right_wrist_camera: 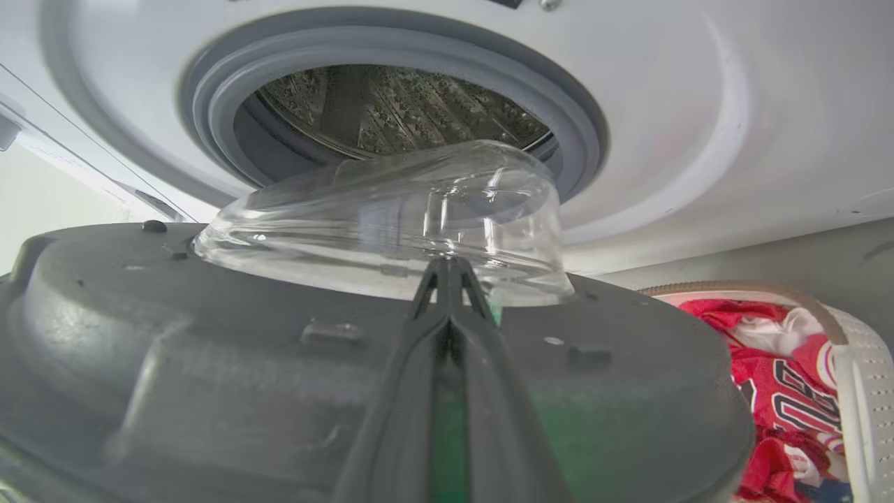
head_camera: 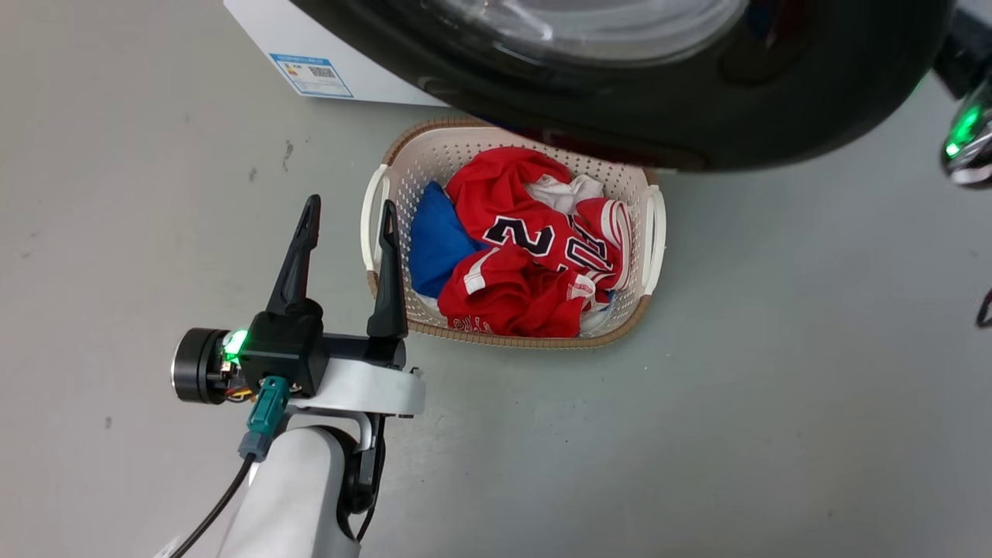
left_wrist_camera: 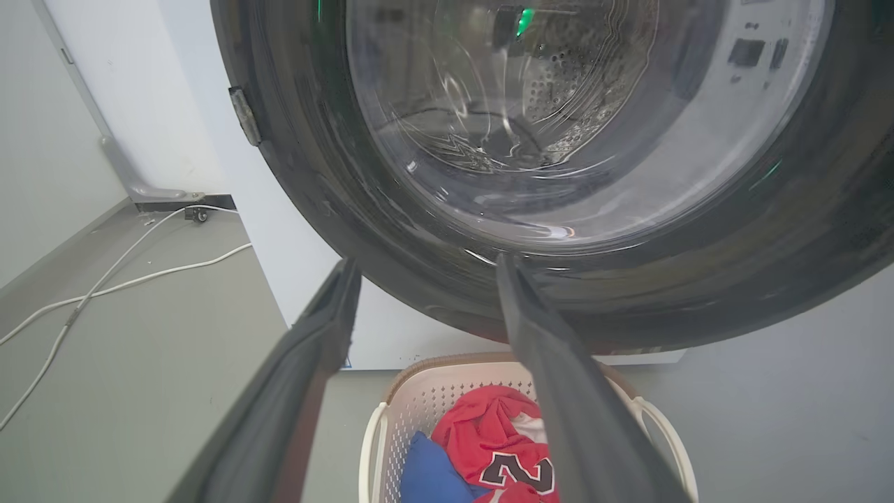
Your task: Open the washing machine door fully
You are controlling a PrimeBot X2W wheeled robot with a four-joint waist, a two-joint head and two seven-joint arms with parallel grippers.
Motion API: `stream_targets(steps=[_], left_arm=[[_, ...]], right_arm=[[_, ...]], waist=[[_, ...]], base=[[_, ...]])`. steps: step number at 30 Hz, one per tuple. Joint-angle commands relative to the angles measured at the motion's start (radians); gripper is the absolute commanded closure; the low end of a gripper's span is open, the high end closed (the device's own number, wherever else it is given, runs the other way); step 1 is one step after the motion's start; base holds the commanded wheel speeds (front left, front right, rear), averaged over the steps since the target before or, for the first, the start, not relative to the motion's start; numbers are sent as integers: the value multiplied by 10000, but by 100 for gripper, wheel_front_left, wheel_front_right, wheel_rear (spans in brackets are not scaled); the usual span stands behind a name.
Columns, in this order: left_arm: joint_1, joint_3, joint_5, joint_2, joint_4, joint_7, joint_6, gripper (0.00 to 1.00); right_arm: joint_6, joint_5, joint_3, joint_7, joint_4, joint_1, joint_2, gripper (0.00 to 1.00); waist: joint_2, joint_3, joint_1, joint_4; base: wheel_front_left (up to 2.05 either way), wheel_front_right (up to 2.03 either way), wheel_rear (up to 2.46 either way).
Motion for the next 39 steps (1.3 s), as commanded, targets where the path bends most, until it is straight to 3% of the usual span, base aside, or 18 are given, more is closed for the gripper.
stream_targets(steps=[1,30,39], left_arm=[[175,36,72,-10,35,-28,-47,0],[1109,293,208,-12,230,-27,-196,0],[1636,304,205,-12,305,-27,-140,0]], right_arm=[[30,111,128,111,-230,381,234,100],[35,719,1200,905,-4232,4553,1132,100],[31,816,1820,957,-4886,5678,1585,100]], waist=[[0,-125,0,-59],[0,-1784,0,-220],[0,-2482,0,-125]], base=[[0,0,0],[0,0,0],[0,0,0]])
